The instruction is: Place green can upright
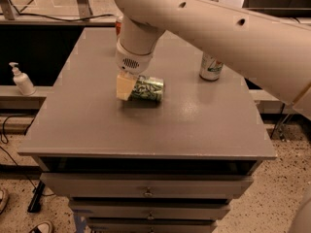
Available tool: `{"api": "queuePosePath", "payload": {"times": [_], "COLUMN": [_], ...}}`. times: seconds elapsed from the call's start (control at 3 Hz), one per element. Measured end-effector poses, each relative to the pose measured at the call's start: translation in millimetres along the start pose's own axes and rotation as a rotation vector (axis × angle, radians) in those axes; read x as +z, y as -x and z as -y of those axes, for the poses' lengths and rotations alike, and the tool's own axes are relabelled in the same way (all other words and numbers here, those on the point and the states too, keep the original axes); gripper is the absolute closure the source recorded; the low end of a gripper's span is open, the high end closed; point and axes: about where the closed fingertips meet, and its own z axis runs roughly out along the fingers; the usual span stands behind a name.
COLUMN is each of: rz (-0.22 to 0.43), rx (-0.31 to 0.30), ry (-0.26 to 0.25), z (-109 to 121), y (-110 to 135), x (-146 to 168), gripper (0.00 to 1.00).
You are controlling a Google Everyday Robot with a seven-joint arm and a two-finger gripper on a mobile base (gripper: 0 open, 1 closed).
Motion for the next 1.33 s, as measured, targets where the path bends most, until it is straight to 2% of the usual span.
{"api": "queuePosePath", "payload": {"times": [0.33,0.67,1.0,1.33], "rz": [0.147,0.337,0.527,0.711], "rx": [-0.036,-0.052,0.010,0.132], "ry": [-0.032,-0.038,-0.009,0.028], "z": [10,21,26,22], "y": [7,0,-22,-43], "x": [-37,-73,-95,-112], "gripper": [1.00,1.00,1.00,1.00]}}
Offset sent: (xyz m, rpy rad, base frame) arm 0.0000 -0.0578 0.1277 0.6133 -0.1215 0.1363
